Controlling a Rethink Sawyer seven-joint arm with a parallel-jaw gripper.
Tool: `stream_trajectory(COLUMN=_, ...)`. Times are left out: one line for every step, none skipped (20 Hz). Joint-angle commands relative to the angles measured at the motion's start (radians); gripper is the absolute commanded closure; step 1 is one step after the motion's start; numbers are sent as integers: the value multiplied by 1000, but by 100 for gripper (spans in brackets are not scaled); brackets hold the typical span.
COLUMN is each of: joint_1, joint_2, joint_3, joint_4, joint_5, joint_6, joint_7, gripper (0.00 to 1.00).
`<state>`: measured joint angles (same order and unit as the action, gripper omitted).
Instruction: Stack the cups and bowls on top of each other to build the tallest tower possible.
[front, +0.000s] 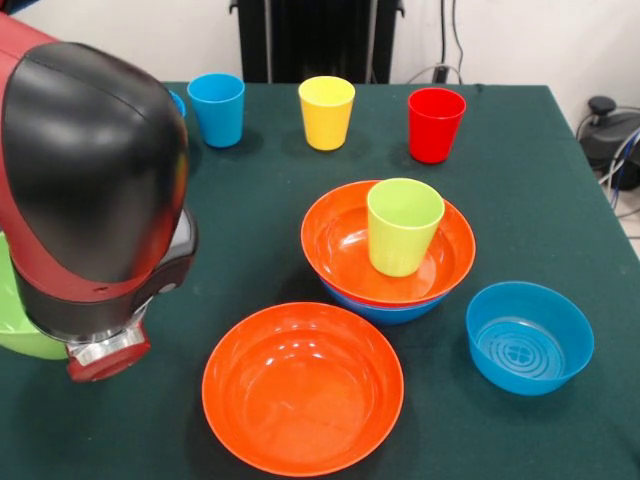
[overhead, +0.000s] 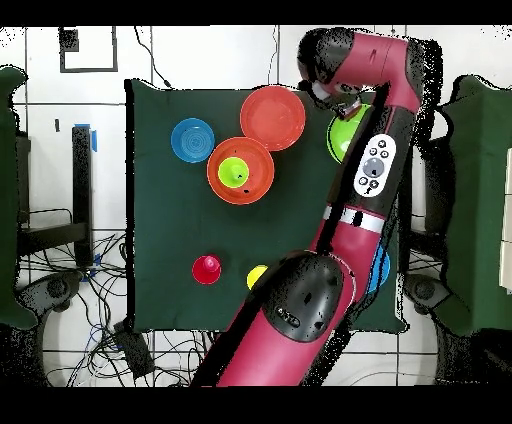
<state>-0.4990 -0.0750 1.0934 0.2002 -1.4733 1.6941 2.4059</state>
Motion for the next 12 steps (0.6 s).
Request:
stream_trajectory(joint_1=29, joint_2=-29, joint_3=164, joint_4=-27, joint_5=-194, joint_6=146, joint_7=-163, gripper=100)
stream_trajectory(joint_1=30, joint_2=-31, joint_3=182, joint_4=-29, joint_5=-221, joint_6=153, joint_7=-160, gripper=100)
stream_trajectory(joint_1=28, joint_2=-32, joint_3=206, joint_4=-32, joint_5=-251, joint_6=160, joint_7=-161, gripper=100)
stream_trajectory(joint_1=30, joint_2=-34, joint_3=231, joint_4=-34, joint_5=-285, joint_6=182, joint_7=-153, gripper=100)
stream_trajectory(joint_1=30, joint_2=-35, joint_3=252, joint_4=-34, joint_5=-311, joint_6=190, joint_7=-152, gripper=100)
stream_trajectory(joint_1=32, joint_2=-36, joint_3=276, joint_4=-35, joint_5=-342, joint_6=196, joint_7=-152, gripper=100)
stream_trajectory(joint_1=31, joint_2=-38, joint_3=295, joint_4=-34, joint_5=-370, joint_6=202, joint_7=-153, gripper=100)
stream_trajectory(joint_1=35, joint_2=-41, joint_3=319, joint_4=-34, joint_5=-406, joint_6=222, joint_7=-143, gripper=100)
stream_trajectory(joint_1=36, joint_2=-44, joint_3=342, joint_4=-33, joint_5=-434, joint_6=230, joint_7=-138, gripper=100)
stream_trajectory(joint_1=37, joint_2=-47, joint_3=365, joint_4=-32, joint_5=-461, joint_6=238, joint_7=-133, gripper=100)
stream_trajectory(joint_1=36, joint_2=-47, joint_3=393, joint_4=-32, joint_5=-490, joint_6=247, joint_7=-128, gripper=100)
stream_trajectory(joint_1=39, joint_2=-48, joint_3=411, joint_4=-31, joint_5=-507, joint_6=260, joint_7=-112, gripper=100)
